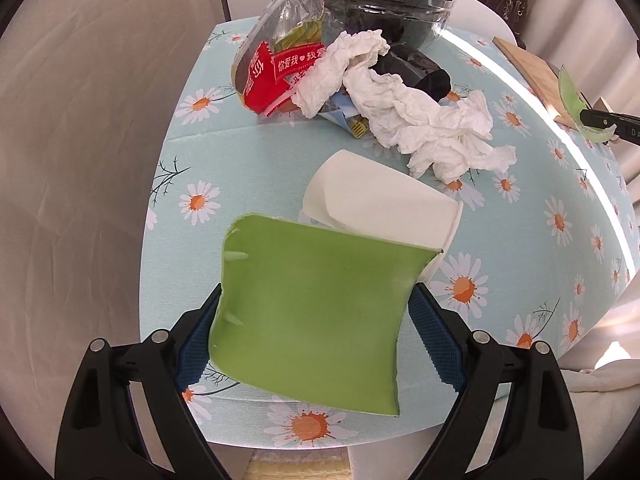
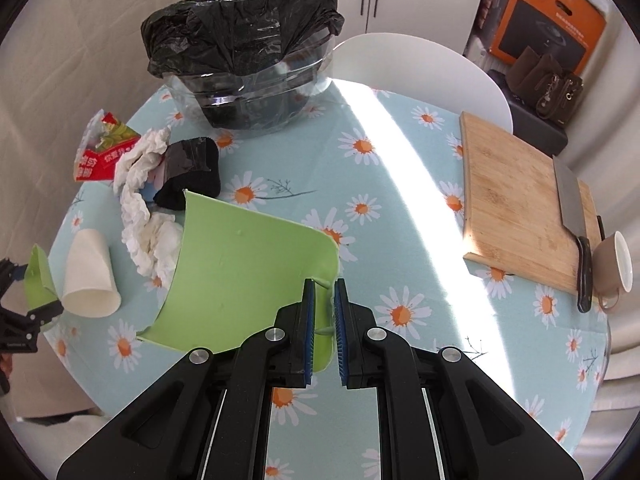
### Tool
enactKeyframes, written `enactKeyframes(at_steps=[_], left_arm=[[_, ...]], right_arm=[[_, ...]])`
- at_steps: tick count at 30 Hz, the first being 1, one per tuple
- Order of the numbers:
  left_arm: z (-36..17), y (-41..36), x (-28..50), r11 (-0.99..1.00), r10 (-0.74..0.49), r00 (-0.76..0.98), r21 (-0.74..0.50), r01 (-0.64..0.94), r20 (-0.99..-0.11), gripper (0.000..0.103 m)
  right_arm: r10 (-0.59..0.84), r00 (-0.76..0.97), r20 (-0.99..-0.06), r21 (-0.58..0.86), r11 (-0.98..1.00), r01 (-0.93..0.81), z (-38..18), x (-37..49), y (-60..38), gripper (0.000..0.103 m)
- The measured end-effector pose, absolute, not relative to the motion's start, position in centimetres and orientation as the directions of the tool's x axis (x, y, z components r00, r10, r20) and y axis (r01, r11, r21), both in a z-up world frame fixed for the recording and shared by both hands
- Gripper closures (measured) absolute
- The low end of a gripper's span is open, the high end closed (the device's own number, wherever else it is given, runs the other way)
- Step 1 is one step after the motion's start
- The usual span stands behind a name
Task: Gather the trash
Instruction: 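Lift the green scoop with the right gripper and carry it over the bin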
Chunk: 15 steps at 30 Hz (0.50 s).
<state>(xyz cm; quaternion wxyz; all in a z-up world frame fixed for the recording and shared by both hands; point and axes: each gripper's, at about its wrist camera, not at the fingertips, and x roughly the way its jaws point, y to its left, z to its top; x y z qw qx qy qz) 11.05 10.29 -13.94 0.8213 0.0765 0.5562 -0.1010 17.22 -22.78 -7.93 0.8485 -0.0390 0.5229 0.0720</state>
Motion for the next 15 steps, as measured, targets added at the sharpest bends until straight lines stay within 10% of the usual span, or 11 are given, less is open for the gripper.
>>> enactKeyframes(at_steps=[15], left_arm=[[-12.2,11.4,10.8,0.966,-0.044,0.393,0.061,0.251,-0.919,0.016]], right_arm=[[0.055,0.518,-0.853,-0.002,0.994,-0.108,-5.5,15.7,-24.4,0.094]])
